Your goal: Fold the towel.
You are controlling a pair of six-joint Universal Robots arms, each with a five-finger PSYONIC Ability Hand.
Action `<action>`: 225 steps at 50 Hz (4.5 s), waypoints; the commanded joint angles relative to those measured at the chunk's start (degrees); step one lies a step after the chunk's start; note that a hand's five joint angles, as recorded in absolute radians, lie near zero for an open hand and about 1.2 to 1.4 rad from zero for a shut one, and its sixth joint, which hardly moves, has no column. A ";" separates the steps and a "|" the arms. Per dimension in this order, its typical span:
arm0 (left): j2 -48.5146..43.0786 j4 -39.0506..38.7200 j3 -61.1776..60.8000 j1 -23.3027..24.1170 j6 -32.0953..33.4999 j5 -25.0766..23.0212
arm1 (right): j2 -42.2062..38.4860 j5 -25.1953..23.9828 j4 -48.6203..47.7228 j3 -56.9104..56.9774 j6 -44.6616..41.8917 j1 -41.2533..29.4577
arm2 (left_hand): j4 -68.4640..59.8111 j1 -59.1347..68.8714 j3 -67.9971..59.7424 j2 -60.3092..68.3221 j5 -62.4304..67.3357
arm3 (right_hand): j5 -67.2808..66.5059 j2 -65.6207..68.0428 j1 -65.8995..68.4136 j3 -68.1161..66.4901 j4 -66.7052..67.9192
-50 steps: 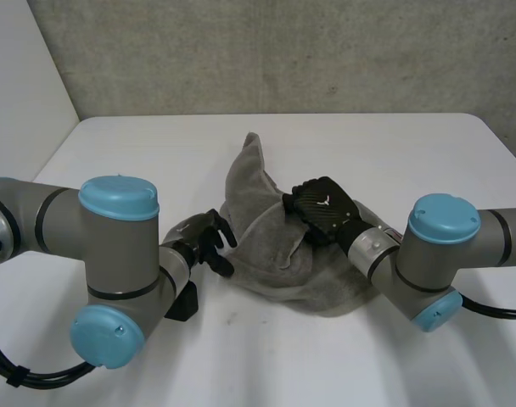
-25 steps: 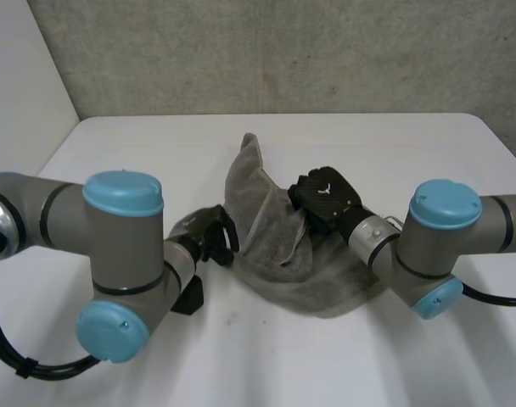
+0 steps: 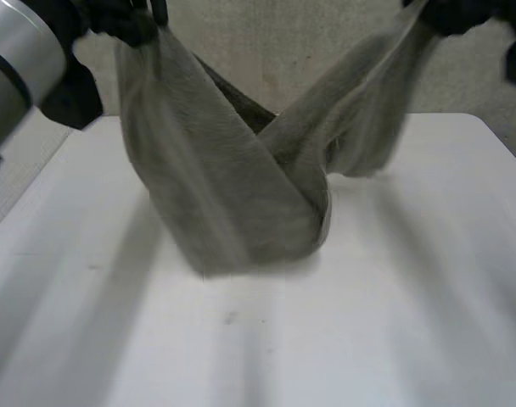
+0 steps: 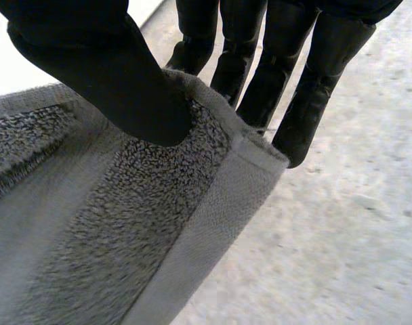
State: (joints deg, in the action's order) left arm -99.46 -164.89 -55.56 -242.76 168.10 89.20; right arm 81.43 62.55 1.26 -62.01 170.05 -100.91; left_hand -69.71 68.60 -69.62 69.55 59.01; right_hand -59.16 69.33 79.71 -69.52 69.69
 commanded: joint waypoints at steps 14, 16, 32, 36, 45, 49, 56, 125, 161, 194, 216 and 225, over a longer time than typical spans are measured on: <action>-6.27 5.55 -10.79 -0.87 20.86 -0.17 | -10.42 0.20 27.74 2.94 -24.86 3.35 | -10.29 11.40 -10.38 10.45 10.99 | -10.84 10.67 0.29 -10.48 10.31; -11.43 3.36 -9.57 -1.14 25.15 -0.08 | -12.97 1.17 27.48 3.21 -26.09 2.65 | -10.29 11.40 -10.38 10.45 10.99 | -10.84 10.67 0.29 -10.48 10.31; -14.63 -6.05 17.41 -5.09 21.33 1.41 | -7.72 9.09 -13.45 0.50 -10.55 -0.95 | -10.29 11.40 -10.38 10.45 10.99 | -10.84 10.67 0.29 -10.48 10.31; -12.07 -5.26 17.33 -5.09 17.00 1.94 | -3.30 7.50 -15.06 -3.38 -8.77 -0.69 | -10.29 11.40 -10.38 10.45 10.99 | -10.84 10.67 0.29 -10.48 10.31; -6.98 -0.34 -3.19 -5.09 13.92 1.42 | 1.18 -5.31 -0.07 -17.60 -14.90 2.29 | -10.29 11.40 -10.38 10.45 10.99 | -10.84 10.67 0.29 -10.48 10.31; -6.18 -1.22 -15.07 -5.27 13.92 1.24 | 1.01 -7.88 8.32 -23.07 -22.92 3.35 | -10.29 11.40 -10.38 10.45 10.99 | -10.84 10.67 0.29 -10.48 10.31; -6.09 -1.48 -24.75 -4.57 13.92 0.28 | -2.32 -7.01 36.82 -37.90 -51.24 4.23 | -10.29 11.40 -10.38 10.45 10.99 | -10.84 10.67 0.29 -10.48 10.31; 6.83 -17.83 -48.41 -2.10 16.12 -2.19 | -30.54 0.64 2.78 -4.00 -4.64 -12.64 | 47.55 -46.44 47.46 -47.40 -46.85 | 59.16 -59.33 -69.71 59.52 -59.69; -6.27 -13.00 -47.00 -2.72 1.97 0.62 | -33.00 1.96 -2.23 -7.43 -4.73 -8.51 | 39.48 -38.37 39.39 -39.32 -38.78 | 59.16 -59.33 -69.71 59.52 -59.69; -9.08 -18.27 -47.36 -2.54 7.59 6.43 | -32.48 2.14 -2.14 -6.64 -5.69 -9.04 | -10.29 11.40 -10.38 10.45 10.99 | 59.16 -59.33 -69.71 59.52 -59.69; 18.33 -11.86 -45.25 5.53 31.14 5.99 | -35.54 -11.56 7.78 9.26 -5.79 -10.00 | -10.29 11.40 -10.38 10.45 10.99 | 49.49 -49.66 -60.04 49.85 -50.02; 22.20 -9.75 -45.77 9.85 32.73 6.34 | -43.19 -12.36 8.23 11.29 -5.96 -15.36 | -10.29 11.40 -10.38 10.45 10.99 | 49.16 -49.33 -59.70 49.51 -49.69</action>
State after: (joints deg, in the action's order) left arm -78.90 -175.81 -100.93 -234.55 200.92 95.35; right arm 42.99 50.28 9.50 -51.32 164.23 -113.31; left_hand -69.71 68.04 -69.66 69.75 59.09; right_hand -6.80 16.93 19.58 -17.00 16.97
